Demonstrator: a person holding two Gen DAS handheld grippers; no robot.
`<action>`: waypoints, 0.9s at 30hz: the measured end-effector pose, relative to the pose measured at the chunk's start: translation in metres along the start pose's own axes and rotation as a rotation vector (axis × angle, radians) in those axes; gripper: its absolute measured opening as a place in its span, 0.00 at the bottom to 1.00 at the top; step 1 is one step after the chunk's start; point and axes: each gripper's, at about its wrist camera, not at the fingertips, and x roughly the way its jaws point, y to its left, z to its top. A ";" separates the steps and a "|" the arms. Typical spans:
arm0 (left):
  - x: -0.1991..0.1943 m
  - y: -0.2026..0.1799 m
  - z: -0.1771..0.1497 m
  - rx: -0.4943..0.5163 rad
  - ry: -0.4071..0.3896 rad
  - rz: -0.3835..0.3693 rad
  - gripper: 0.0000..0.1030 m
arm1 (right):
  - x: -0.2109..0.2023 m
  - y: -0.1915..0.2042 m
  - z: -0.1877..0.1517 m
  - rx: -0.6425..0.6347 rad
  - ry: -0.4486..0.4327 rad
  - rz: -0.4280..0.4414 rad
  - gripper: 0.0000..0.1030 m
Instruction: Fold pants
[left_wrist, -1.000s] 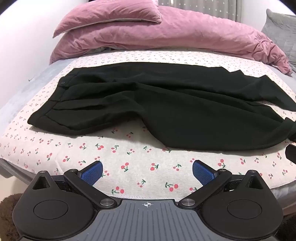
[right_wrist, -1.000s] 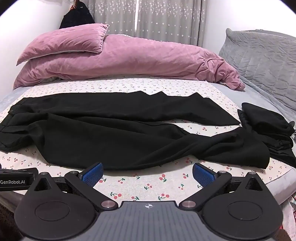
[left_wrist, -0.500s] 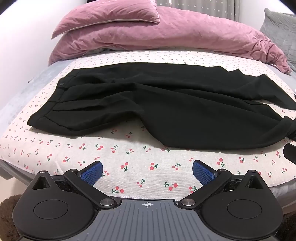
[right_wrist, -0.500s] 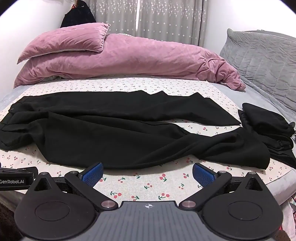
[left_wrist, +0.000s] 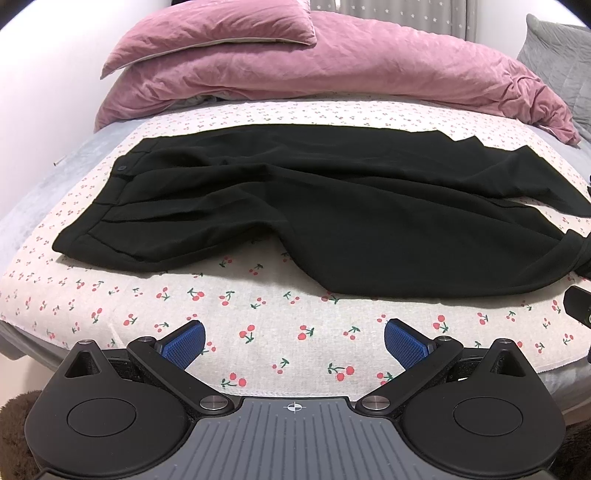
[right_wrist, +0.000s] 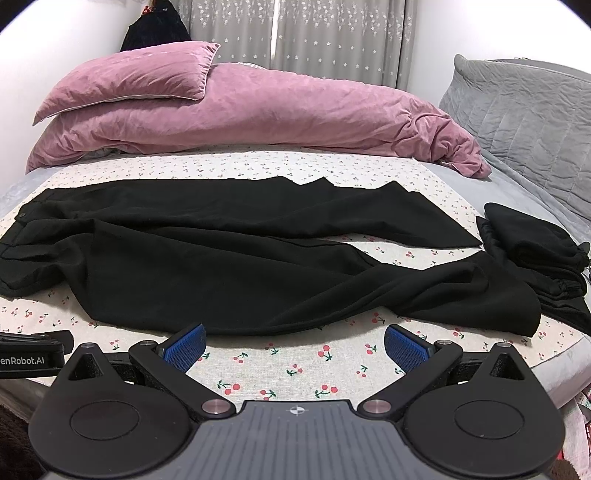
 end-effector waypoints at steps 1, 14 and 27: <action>0.000 0.000 0.000 0.000 0.000 0.000 1.00 | 0.000 -0.002 -0.001 0.000 0.000 0.002 1.00; 0.003 -0.002 -0.001 0.017 0.001 -0.005 1.00 | 0.002 -0.004 -0.002 0.005 0.003 0.000 1.00; 0.004 -0.003 -0.001 0.021 0.001 -0.010 1.00 | 0.004 -0.006 -0.002 0.001 0.012 -0.001 1.00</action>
